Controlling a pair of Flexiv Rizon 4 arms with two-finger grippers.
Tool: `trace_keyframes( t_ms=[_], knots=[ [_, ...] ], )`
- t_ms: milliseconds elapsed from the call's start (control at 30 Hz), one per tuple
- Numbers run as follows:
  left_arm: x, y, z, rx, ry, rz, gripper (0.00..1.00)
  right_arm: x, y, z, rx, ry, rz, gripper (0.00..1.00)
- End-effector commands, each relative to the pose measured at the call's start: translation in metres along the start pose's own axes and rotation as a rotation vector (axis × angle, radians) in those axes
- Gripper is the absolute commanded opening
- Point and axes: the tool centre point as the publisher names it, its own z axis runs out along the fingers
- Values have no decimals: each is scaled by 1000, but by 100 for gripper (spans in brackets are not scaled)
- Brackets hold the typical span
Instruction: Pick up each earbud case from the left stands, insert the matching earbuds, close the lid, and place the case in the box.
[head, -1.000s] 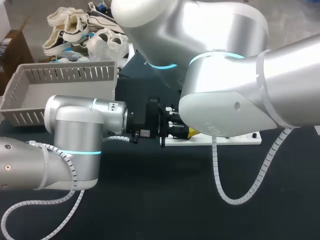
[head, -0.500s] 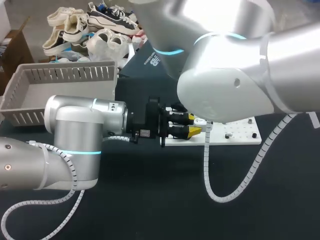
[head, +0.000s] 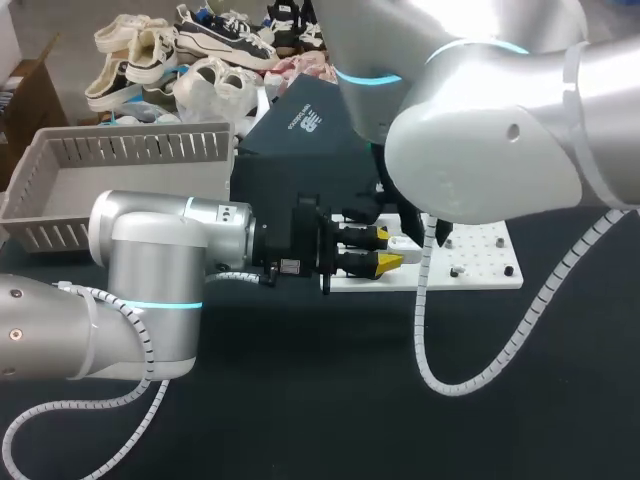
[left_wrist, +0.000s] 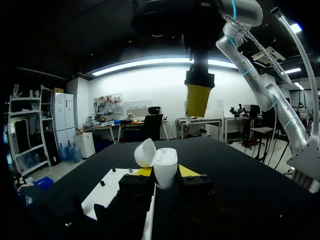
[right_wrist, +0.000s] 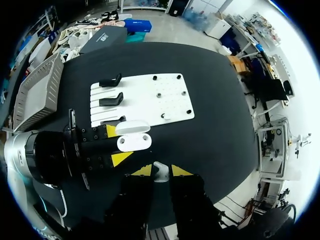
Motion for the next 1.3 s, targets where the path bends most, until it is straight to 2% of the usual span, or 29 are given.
trace_keyframes(
  t_ms=[33,367,467,500,600,800,1033,1300],
  knots=[
    [0,-2,0,-5,0,1,0,2,-2,1,-5,-8,2,0],
    [0,-2,0,-5,0,1,0,2,1,1,0,-10,8,0],
    [0,-2,0,-5,0,1,0,1,9,-1,14,13,62,0],
    [0,-2,0,-5,0,1,0,1,11,-2,-13,35,75,0],
    [0,-2,0,-5,0,1,0,-2,16,-4,-14,70,140,0],
    [0,-2,0,-5,0,1,0,-8,21,0,29,134,263,0],
    [0,-2,0,-5,0,1,0,-11,21,4,22,170,313,0],
    [0,-2,0,-5,0,1,0,-18,22,11,40,159,329,0]
  ],
)
